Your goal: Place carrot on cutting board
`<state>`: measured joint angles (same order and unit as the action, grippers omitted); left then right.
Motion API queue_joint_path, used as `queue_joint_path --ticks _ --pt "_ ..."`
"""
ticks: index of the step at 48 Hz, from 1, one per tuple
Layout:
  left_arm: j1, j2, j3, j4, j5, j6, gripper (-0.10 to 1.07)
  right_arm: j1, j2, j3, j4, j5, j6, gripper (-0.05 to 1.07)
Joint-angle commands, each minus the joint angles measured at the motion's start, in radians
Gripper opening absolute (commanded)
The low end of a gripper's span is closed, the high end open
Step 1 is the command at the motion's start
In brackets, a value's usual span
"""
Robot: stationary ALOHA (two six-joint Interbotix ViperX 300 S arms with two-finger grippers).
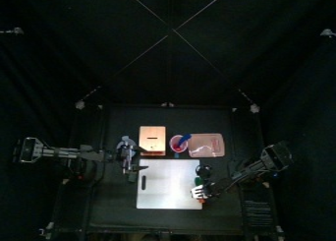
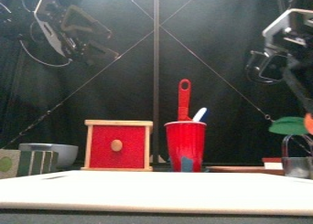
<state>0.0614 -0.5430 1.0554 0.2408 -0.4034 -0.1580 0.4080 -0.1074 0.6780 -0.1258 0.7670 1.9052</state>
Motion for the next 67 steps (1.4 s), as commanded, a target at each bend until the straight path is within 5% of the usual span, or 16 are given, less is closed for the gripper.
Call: queue_joint_path --ticks 1,14,30,53,67 --pt "-0.006 -0.002 -0.011 -0.002 -0.009 0.0 1.03 -0.051 0.008 -0.054 -0.032 -0.032 0.008 0.74" --pt "-0.035 -0.002 0.006 -0.015 -0.009 -0.002 1.03 -0.155 0.173 -0.199 -0.092 -0.181 0.003 0.74" --pt "-0.078 -0.006 0.028 -0.017 -0.011 -0.002 1.03 -0.195 0.347 -0.367 -0.107 -0.204 -0.003 0.74" --pt "-0.118 -0.052 0.051 -0.02 -0.012 0.0 1.03 -0.229 0.382 -0.341 -0.095 -0.152 -0.008 0.76" --pt "-0.117 -0.052 0.051 -0.018 -0.034 0.003 1.03 -0.224 0.405 -0.368 -0.044 -0.025 -0.048 0.84"
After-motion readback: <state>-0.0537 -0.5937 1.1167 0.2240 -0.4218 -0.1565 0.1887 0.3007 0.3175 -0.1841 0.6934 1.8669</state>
